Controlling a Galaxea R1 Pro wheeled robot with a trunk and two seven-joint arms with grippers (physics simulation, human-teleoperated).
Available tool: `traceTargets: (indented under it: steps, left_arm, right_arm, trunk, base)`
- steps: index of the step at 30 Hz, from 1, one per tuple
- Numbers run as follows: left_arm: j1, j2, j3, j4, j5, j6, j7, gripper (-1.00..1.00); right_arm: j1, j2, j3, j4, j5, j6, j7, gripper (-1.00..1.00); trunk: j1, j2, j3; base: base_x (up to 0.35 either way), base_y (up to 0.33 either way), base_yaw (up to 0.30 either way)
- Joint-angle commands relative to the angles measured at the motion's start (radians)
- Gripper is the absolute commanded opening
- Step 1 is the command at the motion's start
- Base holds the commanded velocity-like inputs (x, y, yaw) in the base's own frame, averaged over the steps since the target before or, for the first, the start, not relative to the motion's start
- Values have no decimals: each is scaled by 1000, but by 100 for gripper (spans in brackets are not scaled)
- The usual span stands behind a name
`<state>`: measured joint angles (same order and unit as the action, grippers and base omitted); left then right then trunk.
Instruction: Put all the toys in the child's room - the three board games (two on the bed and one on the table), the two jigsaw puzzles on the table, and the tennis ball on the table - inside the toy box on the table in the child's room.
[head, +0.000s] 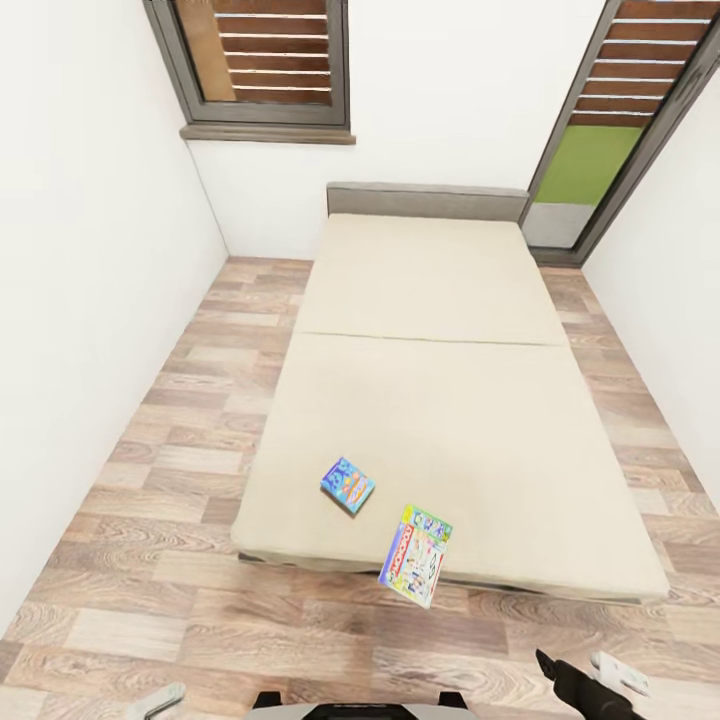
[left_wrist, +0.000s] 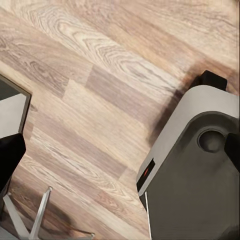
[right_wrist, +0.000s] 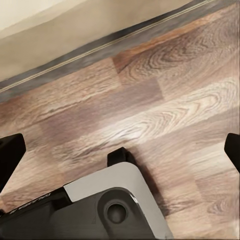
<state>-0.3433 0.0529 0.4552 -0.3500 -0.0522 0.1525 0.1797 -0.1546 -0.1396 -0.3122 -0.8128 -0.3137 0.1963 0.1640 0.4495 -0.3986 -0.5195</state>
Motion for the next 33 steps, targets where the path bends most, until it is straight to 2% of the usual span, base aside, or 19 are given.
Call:
traceTargets:
  steps: [1,3,6,11,15,19,27,33]
  left_arm:
    - [0,-1,4,-4,-6,10,0,100]
    - [0,0,4,-9,-6,21,-3,100]
    - [0,-2,0,-10,-8,-3,-7,100]
    - [1,-1,-4,-7,-9,-67,-13,100]
    - [2,-4,-6,6,-12,-85,-20,100]
    - [3,-5,-8,32,-14,-97,-60,100]
    - [3,-4,-11,42,-18,-107,-185,100]
    - [3,-1,-12,43,-20,-109,-228,100]
  right_arm:
    - [0,1,-3,1,1,4,3,100]
    - [0,1,-4,5,23,-8,1,100]
    - [0,2,-4,9,35,-17,0,100]
    - [0,3,-4,12,39,-20,0,100]
    - [0,3,-4,13,40,-21,0,100]
    - [0,3,-4,15,41,-21,0,100]
    - [0,3,-4,15,41,-22,0,100]
    - [0,3,-4,15,41,-23,0,100]
  trunk:
    - [1,-1,0]
    - [1,-1,4]
    - [1,-1,9]
    - [1,-1,17]
    - [1,-1,23]
    - [1,-1,30]
    - [1,-1,43]
    - [1,-1,52]
  base:
    - [0,0,0]
    - [0,0,0]
    - [0,0,0]
    - [0,0,0]
    - [0,0,0]
    - [-2,-2,0]
    - [-117,-139,-1]
    - [-42,-57,-59]
